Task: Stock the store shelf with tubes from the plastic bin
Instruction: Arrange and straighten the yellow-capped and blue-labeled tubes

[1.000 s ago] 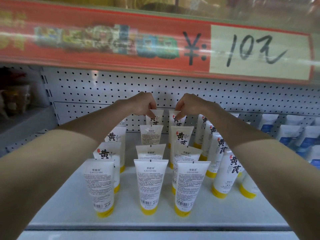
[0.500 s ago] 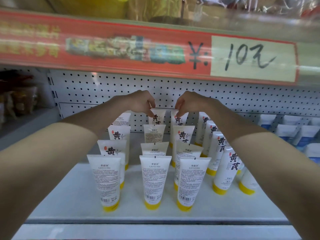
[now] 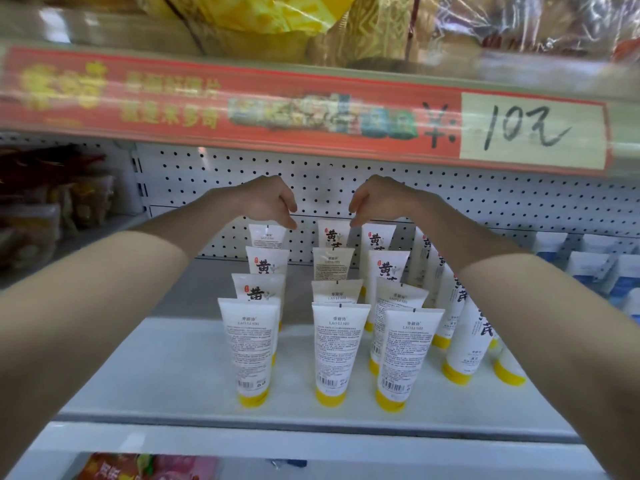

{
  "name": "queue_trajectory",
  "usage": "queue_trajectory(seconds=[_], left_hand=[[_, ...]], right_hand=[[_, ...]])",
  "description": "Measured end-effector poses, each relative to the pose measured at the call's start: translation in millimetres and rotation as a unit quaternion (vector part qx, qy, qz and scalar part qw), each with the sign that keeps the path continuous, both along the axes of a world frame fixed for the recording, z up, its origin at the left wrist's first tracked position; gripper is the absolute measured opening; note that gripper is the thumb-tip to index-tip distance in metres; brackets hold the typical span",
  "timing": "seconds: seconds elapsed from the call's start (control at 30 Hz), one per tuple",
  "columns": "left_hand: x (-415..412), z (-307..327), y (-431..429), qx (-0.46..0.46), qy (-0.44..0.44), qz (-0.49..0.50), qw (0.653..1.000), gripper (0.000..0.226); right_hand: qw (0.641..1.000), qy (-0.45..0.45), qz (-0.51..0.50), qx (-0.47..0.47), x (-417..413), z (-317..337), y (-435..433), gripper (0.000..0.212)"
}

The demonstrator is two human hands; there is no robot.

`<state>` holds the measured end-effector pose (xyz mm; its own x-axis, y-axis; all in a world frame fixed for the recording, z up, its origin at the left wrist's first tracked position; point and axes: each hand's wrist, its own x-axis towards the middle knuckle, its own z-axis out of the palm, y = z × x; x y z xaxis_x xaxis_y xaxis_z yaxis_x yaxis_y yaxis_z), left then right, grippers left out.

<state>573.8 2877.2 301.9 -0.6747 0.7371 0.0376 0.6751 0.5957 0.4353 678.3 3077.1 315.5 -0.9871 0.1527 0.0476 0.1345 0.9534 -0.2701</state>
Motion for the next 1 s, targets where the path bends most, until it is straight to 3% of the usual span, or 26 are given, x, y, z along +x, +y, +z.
queue_trajectory(seconds=[0.27,0.43,0.6,0.8,1.0], left_hand=[[-4.8,-9.2,-30.2,-0.010,0.009,0.012,1.000,0.031],[-0.4,-13.8,-35.0,-0.009,0.021,0.011,1.000,0.026],[0.1,-14.7,-31.3,0.006,0.031,0.027,0.999,0.022],[2.4,-17.1,-24.1,0.022,0.021,0.011,0.999,0.031],[1.5,-19.7,-18.1,0.023,-0.006,0.023,0.999,0.009]], right_hand=[[0.998,0.000,0.020,-0.057,5.4,-0.5,-28.3,0.031],[0.992,-0.046,0.017,-0.115,17.6,-0.8,-41.1,0.033],[0.989,-0.093,0.025,-0.112,21.8,-2.3,-43.9,0.031],[0.992,-0.076,0.018,-0.101,18.4,-5.3,-49.4,0.022],[0.993,-0.066,0.014,-0.099,14.8,-7.2,-52.9,0.025]])
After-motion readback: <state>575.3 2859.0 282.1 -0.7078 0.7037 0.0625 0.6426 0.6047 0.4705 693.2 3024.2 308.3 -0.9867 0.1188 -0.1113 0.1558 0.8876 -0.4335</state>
